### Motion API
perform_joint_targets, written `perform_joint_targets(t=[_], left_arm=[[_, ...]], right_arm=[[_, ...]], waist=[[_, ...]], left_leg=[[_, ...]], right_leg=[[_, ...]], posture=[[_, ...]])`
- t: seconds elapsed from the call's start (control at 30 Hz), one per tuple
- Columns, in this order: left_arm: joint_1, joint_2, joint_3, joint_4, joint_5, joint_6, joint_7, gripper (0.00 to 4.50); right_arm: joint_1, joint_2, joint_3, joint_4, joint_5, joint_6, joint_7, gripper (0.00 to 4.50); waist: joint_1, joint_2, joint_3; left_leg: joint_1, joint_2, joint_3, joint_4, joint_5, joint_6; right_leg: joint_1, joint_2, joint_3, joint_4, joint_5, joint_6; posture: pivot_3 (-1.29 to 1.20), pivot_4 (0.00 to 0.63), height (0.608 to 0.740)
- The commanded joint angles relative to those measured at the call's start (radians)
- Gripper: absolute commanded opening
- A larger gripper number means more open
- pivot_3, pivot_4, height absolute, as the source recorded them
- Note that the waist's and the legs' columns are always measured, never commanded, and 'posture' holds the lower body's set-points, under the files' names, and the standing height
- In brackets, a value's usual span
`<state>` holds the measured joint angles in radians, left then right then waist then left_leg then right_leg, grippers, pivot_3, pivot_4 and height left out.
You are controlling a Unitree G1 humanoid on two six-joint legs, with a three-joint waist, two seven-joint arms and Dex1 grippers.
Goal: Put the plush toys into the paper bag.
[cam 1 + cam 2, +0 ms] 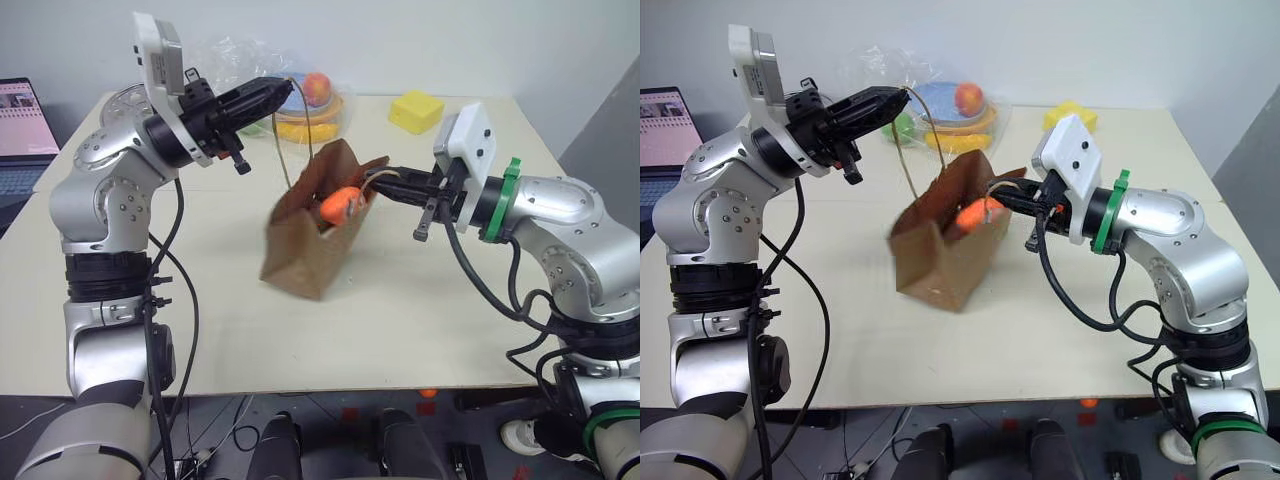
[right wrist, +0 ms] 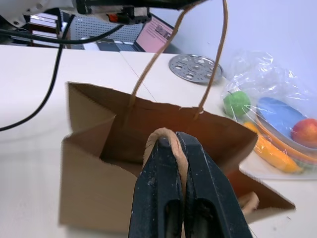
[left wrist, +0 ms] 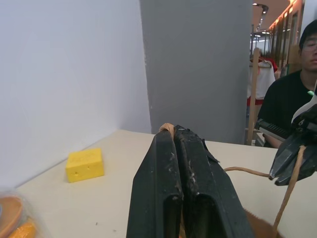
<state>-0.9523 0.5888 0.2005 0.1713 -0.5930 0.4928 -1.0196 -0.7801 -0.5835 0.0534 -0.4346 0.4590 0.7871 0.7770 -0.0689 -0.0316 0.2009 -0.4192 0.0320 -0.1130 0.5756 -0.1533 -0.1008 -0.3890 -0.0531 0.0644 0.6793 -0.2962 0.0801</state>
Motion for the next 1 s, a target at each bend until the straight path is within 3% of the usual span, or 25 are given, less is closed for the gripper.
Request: perform_joint_targets(t=[0.03,0.37,0.63,0.73,0.8,0.87,1.0], left_arm=[[0.015,0.018,0.005,-0.036,-0.004,-0.013,-0.007,0.00],[0.179,0.084,-0.042,-0.104,0.086,-0.057,-0.018,0.00],[0.241,0.120,-0.018,-0.178,0.062,-0.026,0.013,0.00],[0.293,0.140,0.034,-0.290,-0.024,0.062,0.026,0.62],[0.358,0.182,0.093,-0.405,-0.101,0.146,0.040,1.23],[0.399,0.163,0.186,-0.509,-0.251,0.266,0.168,1.81],[0.576,0.241,0.268,-0.711,-0.335,0.351,0.196,3.02]], right_arm=[[-0.012,-0.018,-0.011,-0.029,0.015,0.001,0.000,0.06],[-0.026,0.143,0.119,0.100,-0.105,-0.143,-0.089,0.06],[-0.034,0.136,0.164,0.163,-0.143,-0.194,-0.013,0.06],[-0.041,0.088,0.133,0.160,-0.121,-0.194,0.048,0.61],[-0.039,0.031,0.106,0.137,-0.095,-0.185,0.102,1.30],[-0.040,-0.010,0.084,0.120,-0.066,-0.162,0.132,1.99],[-0.050,-0.053,0.047,0.098,-0.005,-0.123,0.176,3.45]], waist=[[0.000,0.000,0.000],[-0.008,0.000,0.000],[0.004,0.000,0.000],[0.008,0.000,0.000],[0.007,0.000,0.001],[0.009,0.000,0.001],[0.003,0.000,0.001]], left_leg=[[0.000,0.000,0.000,0.000,0.000,0.000],[0.001,0.000,0.001,0.000,0.000,0.000],[0.000,0.000,0.000,0.000,0.000,0.000],[0.000,0.000,0.000,0.000,0.000,0.000],[0.000,0.000,0.000,0.000,0.000,0.000],[0.000,0.000,0.000,0.000,0.000,0.000],[0.001,0.001,0.001,0.000,0.000,0.000]], right_leg=[[0.000,0.000,0.000,0.000,0.000,0.000],[0.000,0.000,0.001,0.001,0.000,0.000],[0.000,0.000,0.000,0.000,0.000,0.000],[0.000,0.000,0.000,0.000,0.000,0.000],[0.000,0.000,0.000,0.000,0.000,0.000],[0.000,0.000,0.001,0.000,0.000,0.000],[0.000,0.000,0.002,0.000,0.000,0.000]], posture=[[0.00,0.150,0.740],[0.00,0.150,0.740],[0.00,0.150,0.740],[0.00,0.150,0.740],[0.00,0.150,0.740],[0.00,0.150,0.740],[0.00,0.150,0.740]])
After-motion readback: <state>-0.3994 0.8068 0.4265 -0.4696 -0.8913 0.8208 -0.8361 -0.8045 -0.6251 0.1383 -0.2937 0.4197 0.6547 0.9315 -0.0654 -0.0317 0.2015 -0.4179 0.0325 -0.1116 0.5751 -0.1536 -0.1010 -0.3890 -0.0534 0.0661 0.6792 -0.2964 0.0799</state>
